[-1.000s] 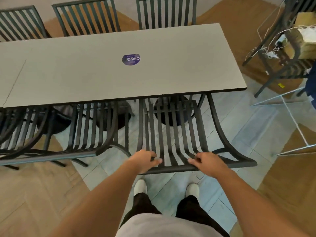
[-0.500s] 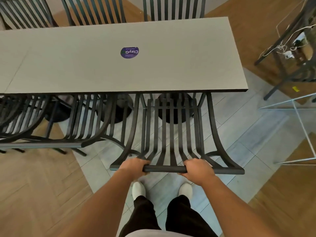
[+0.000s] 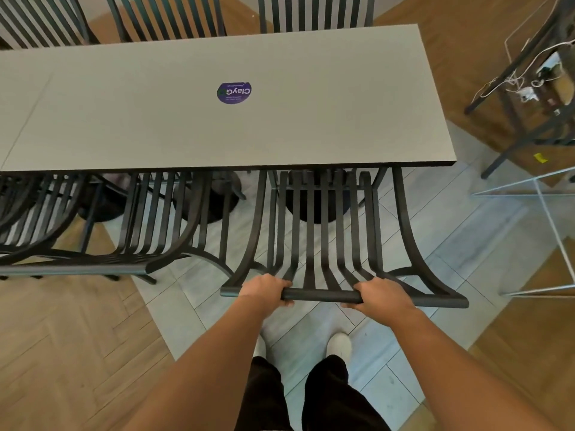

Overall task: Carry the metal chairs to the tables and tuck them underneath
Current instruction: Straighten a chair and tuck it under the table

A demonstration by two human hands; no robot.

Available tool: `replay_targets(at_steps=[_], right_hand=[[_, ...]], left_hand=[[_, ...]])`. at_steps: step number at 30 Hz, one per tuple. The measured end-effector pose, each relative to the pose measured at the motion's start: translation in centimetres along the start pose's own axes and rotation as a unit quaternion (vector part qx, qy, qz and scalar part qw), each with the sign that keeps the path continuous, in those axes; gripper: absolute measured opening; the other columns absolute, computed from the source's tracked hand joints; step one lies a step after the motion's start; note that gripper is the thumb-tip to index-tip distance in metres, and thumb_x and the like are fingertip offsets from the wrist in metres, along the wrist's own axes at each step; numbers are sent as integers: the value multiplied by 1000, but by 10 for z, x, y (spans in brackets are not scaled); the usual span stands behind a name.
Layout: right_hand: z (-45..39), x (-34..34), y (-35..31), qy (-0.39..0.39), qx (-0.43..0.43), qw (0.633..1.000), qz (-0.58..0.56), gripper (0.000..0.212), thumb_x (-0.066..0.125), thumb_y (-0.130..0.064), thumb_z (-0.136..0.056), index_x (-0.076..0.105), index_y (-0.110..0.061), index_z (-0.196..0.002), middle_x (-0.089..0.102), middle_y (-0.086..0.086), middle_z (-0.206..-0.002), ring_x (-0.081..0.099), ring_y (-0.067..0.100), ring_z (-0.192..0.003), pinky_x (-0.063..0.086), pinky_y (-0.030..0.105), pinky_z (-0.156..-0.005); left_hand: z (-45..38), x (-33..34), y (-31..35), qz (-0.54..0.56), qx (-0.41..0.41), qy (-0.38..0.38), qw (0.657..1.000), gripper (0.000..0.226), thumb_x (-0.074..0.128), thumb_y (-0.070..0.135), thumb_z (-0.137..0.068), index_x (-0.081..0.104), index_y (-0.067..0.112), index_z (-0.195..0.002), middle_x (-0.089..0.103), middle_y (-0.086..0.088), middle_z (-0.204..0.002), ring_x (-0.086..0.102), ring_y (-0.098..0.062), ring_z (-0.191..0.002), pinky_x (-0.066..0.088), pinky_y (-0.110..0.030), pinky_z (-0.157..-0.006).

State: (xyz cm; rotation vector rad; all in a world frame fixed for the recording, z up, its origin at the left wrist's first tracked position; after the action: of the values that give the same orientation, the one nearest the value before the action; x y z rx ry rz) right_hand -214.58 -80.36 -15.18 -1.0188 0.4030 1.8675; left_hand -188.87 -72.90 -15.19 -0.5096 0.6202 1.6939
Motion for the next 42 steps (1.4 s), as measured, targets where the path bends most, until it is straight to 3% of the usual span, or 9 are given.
replay_targets(at_steps=[9,19,28,33,37,40,42], right_hand=[[-32,-21,7,23,-5,999,30,62,47,-82,-87,67,-25,-99,64,-5,-78,63,17,-73,52,32,-68],[-45,-26,4,9,-8,1000,25,67,46,-85,-84,67,-24,-101,64,-4,-77,66,16,-73,61,38,-75],[-43,-32,0,-1,-1,1000,23,64,49,-81,-86,67,-21,-100,62,-2,-82,64,19,-77,57,36,-74],[-41,-33,-1,-13,8,1000,7,62,51,-81,-86,66,-21,-97,63,-3,-82,64,18,-77,57,36,-74],[-43,-38,0,-73,29,995,-63,63,62,-82,-77,65,-23,-99,64,-3,-89,64,17,-85,57,39,-83],[-38,-42,-1,-103,55,978,-175,82,68,-85,-68,64,-25,-124,66,-2,-114,63,20,-107,53,40,-94],[-34,-53,1,-101,74,955,-269,94,66,-83,-72,54,-23,-143,63,1,-134,58,22,-124,49,38,-101]], left_hand=[[-15,-32,-4,-15,-6,21,1000,45,58,52,-102,53,38,-144,67,0,-102,68,-18,-93,61,-38,-86],[-23,-39,-13,-37,-5,18,999,52,57,56,-101,48,42,-149,68,0,-104,69,-18,-92,61,-36,-85],[-28,-38,-18,29,-11,-7,999,53,64,54,-98,50,44,-148,65,4,-100,64,-13,-86,59,-35,-87],[-32,-46,-15,38,-10,-67,997,68,70,56,-93,47,36,-153,64,0,-118,64,-21,-108,53,-39,-102],[-30,-67,-1,97,-4,-135,986,97,65,77,-83,33,30,-162,48,-5,-155,44,-31,-143,34,-50,-120],[-39,-76,19,127,4,-107,986,101,42,92,-83,34,28,-161,42,-7,-162,39,-33,-148,33,-54,-120],[-52,-83,32,116,-15,-69,991,89,38,86,-90,40,28,-158,47,-8,-158,44,-33,-144,37,-53,-118]])
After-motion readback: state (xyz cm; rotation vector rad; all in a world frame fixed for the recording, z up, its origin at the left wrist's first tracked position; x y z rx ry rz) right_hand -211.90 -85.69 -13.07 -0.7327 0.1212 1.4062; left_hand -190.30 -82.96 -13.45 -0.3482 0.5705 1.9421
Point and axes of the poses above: each hand's wrist, its own z-axis away from the middle knuckle, its own x-axis out of the palm, y = z × x, the point moved 2 cm from there along -z, towards the middle knuckle
